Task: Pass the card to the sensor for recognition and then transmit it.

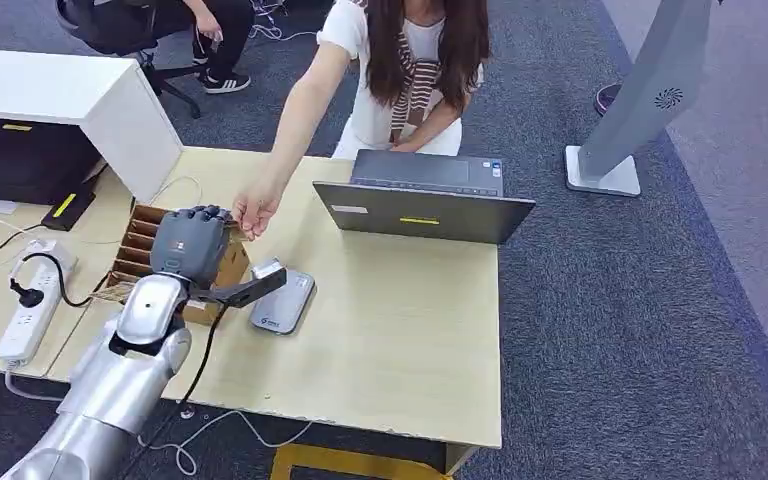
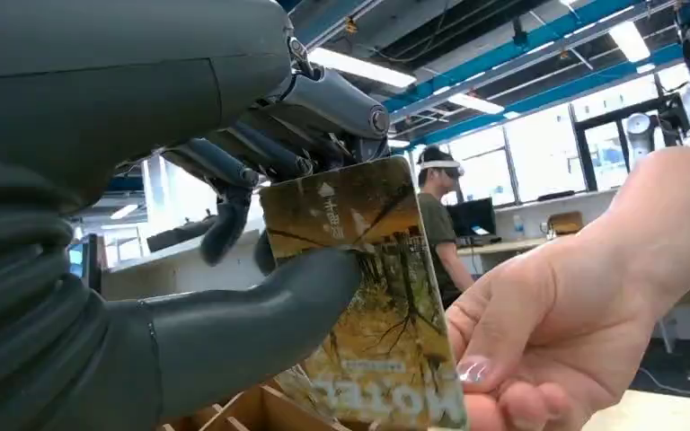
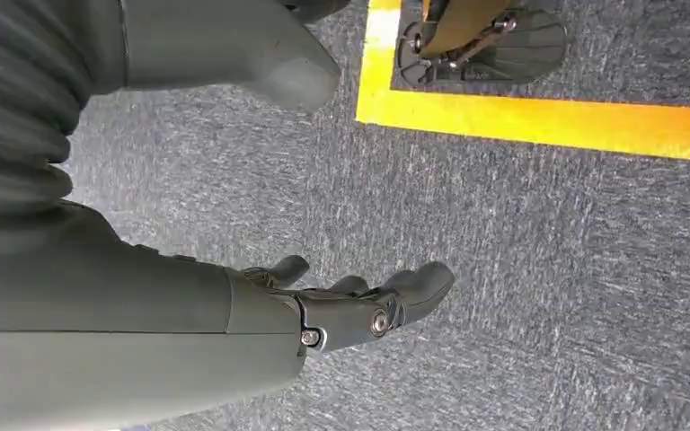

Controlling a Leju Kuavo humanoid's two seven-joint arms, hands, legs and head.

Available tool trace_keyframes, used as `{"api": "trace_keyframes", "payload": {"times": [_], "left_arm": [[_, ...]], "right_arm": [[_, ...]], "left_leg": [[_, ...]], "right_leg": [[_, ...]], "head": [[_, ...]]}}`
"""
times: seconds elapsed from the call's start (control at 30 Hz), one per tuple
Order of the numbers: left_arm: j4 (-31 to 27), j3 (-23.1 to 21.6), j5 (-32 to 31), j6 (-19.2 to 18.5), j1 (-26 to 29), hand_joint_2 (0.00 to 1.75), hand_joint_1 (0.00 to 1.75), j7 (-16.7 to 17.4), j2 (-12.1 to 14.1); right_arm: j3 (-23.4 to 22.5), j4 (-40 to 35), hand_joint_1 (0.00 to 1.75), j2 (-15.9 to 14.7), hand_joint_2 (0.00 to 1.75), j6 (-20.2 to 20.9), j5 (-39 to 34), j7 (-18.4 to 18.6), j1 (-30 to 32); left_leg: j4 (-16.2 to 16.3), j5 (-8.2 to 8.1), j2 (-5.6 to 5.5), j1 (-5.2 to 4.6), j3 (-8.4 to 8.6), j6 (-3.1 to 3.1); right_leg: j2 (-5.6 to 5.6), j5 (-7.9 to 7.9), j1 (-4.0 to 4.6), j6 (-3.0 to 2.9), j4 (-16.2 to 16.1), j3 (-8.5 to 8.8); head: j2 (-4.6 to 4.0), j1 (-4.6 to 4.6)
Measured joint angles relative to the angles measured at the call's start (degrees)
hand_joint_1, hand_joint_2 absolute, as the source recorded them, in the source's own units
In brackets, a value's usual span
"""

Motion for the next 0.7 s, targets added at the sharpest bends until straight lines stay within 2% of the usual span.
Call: {"api": "trace_keyframes", "payload": {"times": [0.17,0.37,0.7], "left_arm": [[0.28,-0.26,0.7,0.24,0.01,1.75,1.75,-0.37,-0.46],[0.31,-0.68,2.6,2.47,0.61,1.75,1.75,-1.51,-1.22],[0.48,-1.31,3.98,4.39,3.75,1.75,1.75,-2.23,-3.8]], "right_arm": [[-0.13,0.0,0.0,0.0,1.75,0.09,-0.46,0.0,0.01],[-0.46,0.0,0.0,0.0,1.75,0.0,-0.61,0.0,0.01],[-0.81,0.0,0.0,0.0,1.75,0.09,-0.57,0.0,0.0]], "left_leg": [[0.0,0.0,0.0,0.0,0.0,0.0],[0.0,0.0,0.0,0.0,-0.02,0.0],[0.0,0.0,-0.01,-0.01,-0.03,0.0]], "right_leg": [[0.0,0.0,0.0,0.0,0.0,0.0],[-0.01,0.0,0.0,0.0,0.0,0.0],[-0.01,0.0,0.0,0.0,0.0,0.0]], "head": [[0.0,0.0],[0.0,0.0],[0.0,0.0]]}}
